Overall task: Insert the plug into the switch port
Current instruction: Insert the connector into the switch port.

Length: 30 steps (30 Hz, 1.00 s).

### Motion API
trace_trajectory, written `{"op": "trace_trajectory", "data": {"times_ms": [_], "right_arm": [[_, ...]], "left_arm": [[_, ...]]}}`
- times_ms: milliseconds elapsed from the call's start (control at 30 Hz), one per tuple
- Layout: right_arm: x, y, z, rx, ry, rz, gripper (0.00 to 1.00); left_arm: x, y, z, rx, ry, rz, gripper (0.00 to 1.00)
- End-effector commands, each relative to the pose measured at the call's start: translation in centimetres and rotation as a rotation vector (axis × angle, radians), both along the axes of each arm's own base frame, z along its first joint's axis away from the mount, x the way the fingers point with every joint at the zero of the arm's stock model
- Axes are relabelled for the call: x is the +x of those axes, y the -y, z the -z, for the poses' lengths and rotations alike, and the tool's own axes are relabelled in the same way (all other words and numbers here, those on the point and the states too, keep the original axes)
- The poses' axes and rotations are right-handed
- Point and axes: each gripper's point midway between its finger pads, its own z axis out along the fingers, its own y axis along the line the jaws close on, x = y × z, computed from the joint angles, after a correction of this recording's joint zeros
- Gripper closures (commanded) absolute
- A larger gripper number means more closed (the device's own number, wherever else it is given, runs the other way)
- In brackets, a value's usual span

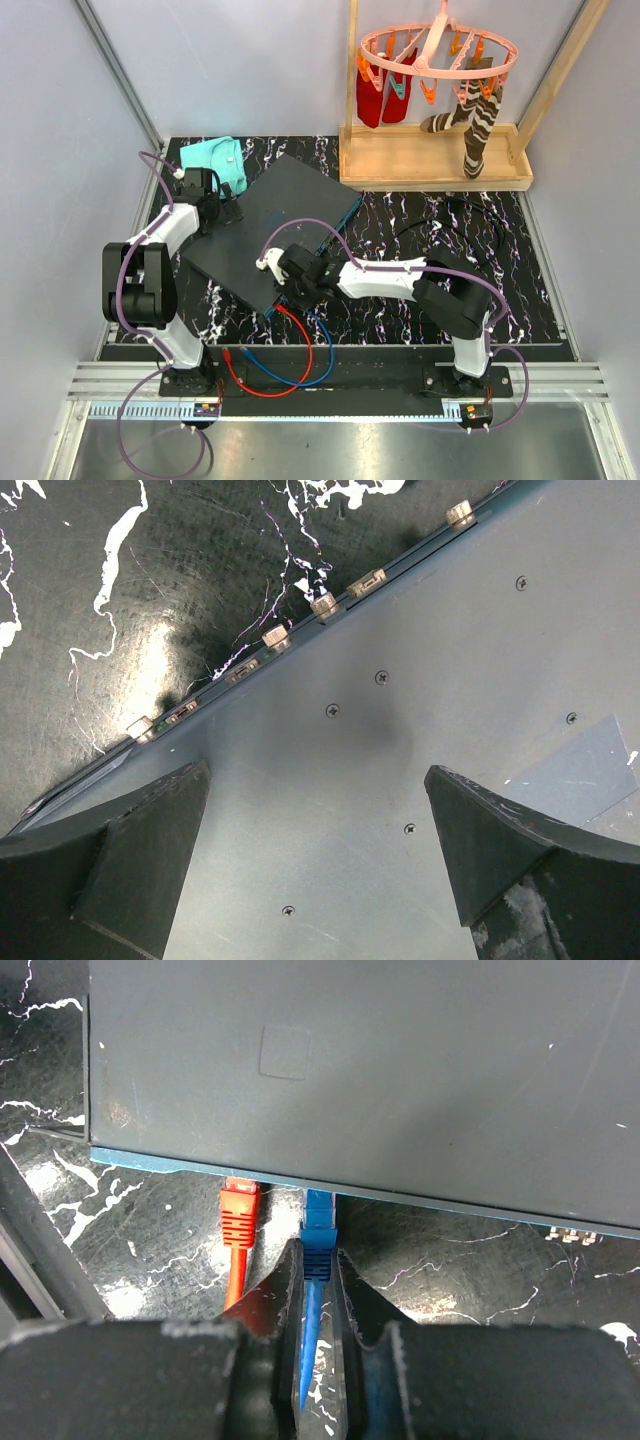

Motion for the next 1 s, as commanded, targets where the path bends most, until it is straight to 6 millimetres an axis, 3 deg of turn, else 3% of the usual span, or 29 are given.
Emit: {"op": "trace_trajectory", "data": {"times_ms": [0,433,633,967], "right_arm": [[1.1,-3.2,-3.6,0.101,0.071,0.001,1.0],[1.8,-2.8,-3.0,-0.019,0.263,0.016,1.0],[2.3,-3.8,-4.6,0.079,0.286,0.077,1.0],[3.4,-3.7,-7.8,0.153,0.344,0.155,1.0]], "left_arm": [[0.4,0.9,0.4,-0.05,-0.009,0.014,0.01],[0.2,0.8,0.7,-0.047,-0.027,0.004,0.01],[0.1,1.0,1.0,-0.051,-0.037,0.009,0.01],[-0.1,0.9,1.2,-0.034,-0.053,0.006,0.01]]}}
